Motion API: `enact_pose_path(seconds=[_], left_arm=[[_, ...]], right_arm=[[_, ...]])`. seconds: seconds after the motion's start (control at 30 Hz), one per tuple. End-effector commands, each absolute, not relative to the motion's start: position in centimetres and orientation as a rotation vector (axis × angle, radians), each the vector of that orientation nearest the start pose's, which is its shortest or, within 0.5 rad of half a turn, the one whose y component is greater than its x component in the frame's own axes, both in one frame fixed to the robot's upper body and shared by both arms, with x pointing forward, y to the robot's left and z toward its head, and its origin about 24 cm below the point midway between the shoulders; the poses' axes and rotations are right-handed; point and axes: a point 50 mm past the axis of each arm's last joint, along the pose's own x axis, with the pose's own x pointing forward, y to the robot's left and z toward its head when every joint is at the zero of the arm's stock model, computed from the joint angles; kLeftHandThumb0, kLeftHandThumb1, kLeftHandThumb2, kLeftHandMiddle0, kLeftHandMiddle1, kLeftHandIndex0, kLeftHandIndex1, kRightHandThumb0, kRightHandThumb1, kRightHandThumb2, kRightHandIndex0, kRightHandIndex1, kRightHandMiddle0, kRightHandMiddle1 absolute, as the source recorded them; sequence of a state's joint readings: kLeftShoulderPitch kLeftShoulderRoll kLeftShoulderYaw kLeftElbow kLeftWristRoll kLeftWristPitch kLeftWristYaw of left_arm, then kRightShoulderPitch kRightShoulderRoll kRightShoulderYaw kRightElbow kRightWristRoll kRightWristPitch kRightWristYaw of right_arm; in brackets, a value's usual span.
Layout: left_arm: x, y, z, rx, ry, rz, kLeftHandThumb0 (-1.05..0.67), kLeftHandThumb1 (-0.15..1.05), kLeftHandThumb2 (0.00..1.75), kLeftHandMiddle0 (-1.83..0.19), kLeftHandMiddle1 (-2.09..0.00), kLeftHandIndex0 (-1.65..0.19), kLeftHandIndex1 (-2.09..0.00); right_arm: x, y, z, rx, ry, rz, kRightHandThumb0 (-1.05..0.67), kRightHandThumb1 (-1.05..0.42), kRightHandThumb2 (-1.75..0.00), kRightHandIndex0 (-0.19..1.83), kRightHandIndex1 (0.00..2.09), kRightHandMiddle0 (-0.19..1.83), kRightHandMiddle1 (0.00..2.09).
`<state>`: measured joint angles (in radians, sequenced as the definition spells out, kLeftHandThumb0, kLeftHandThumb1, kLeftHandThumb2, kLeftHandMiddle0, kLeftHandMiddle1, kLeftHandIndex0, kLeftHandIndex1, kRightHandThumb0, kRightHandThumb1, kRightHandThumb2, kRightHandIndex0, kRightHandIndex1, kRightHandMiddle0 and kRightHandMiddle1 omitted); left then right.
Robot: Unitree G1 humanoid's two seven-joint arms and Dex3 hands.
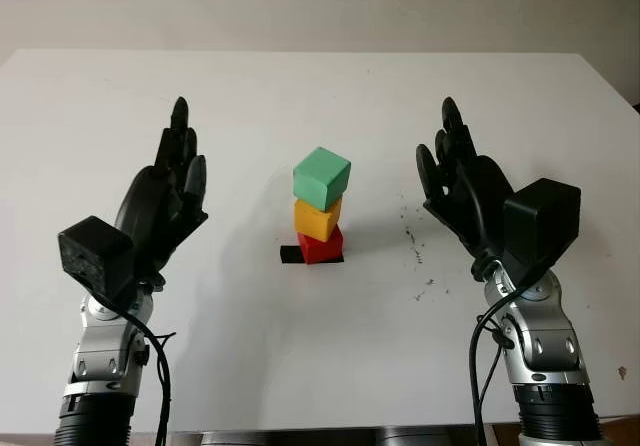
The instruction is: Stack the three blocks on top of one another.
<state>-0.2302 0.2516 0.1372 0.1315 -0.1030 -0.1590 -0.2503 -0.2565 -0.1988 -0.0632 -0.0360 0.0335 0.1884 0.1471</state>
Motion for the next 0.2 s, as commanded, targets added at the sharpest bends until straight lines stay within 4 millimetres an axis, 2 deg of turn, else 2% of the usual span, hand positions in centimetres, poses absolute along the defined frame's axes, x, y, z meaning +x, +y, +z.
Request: enact_pose_path(seconds=[0.0, 0.17], left_arm=[[29.34, 20.09, 10.55, 0.174, -0.289, -0.156, -0.83, 1.05, 0.71, 0.19, 0.00, 0.19, 0.00], [29.57, 19.69, 10.45, 0.166, -0.243, -0.174, -0.81, 1.05, 0.72, 0.19, 0.00, 0.19, 0.00]], right_arm=[[29.84, -17.78, 10.64, -0.157, -0.098, 0.123, -0.65, -1.05, -0.59, -0.19, 0.00, -0.19, 0.00], [29.90, -17.93, 10.50, -0.161, -0.078, 0.132, -0.66, -1.05, -0.59, -0.19, 0.00, -0.19, 0.00]])
